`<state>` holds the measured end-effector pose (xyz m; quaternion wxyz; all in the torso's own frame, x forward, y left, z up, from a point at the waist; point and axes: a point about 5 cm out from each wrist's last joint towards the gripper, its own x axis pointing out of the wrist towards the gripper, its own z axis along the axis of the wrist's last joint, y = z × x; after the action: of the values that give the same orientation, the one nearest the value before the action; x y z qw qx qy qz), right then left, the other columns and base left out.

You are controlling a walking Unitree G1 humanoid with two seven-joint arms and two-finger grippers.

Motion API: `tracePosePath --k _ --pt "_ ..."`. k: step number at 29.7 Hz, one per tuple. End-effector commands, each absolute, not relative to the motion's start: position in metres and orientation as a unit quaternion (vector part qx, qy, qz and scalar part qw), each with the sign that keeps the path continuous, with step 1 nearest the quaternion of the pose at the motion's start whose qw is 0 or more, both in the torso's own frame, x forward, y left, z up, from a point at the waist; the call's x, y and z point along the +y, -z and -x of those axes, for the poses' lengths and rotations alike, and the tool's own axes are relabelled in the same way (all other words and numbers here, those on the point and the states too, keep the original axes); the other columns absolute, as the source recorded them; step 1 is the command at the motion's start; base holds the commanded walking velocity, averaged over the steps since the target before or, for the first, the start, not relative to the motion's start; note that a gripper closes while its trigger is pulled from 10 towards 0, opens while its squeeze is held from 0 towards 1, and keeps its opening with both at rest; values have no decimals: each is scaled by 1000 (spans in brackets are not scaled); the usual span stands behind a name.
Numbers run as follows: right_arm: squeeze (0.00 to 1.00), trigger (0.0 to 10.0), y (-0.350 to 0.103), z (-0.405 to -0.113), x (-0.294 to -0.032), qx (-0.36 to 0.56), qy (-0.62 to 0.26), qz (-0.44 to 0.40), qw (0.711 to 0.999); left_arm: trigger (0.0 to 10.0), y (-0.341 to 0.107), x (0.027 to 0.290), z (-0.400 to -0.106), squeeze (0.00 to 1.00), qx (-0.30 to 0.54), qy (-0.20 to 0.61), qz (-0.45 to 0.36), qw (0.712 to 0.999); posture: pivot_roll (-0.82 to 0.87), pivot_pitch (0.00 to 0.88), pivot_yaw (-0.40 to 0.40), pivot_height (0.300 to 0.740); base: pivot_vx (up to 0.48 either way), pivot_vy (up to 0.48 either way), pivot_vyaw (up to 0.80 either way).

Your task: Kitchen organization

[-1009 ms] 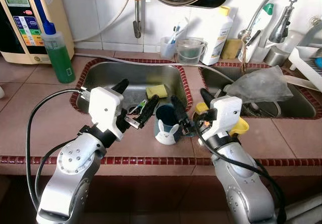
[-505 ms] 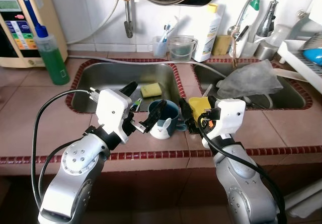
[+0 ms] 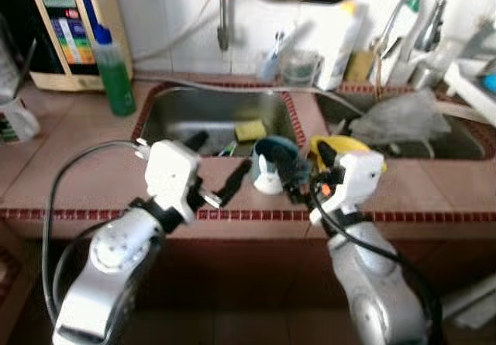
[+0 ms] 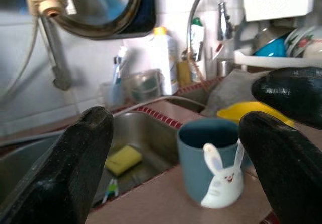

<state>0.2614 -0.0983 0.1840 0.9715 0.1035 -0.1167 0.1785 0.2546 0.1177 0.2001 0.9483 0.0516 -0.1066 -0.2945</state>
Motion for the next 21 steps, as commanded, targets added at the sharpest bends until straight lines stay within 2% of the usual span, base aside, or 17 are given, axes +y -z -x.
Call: tracePosePath --k 1,4,21 --pt "0 10000 -193 -264 -107 -145 -169 -95 970 10000 -204 116 -257 0 -109 295 -53 948 -25 59 -2 740 0 0 0" --pt "0 10000 -191 -268 -111 -155 -167 -62 972 10000 -204 119 -260 0 -109 285 -63 950 -22 52 2 740 0 0 0" --pt "0 10000 -169 -275 -122 -119 -105 -70 985 10000 -201 105 -260 0 -108 346 -116 925 -37 69 28 740 0 0 0"
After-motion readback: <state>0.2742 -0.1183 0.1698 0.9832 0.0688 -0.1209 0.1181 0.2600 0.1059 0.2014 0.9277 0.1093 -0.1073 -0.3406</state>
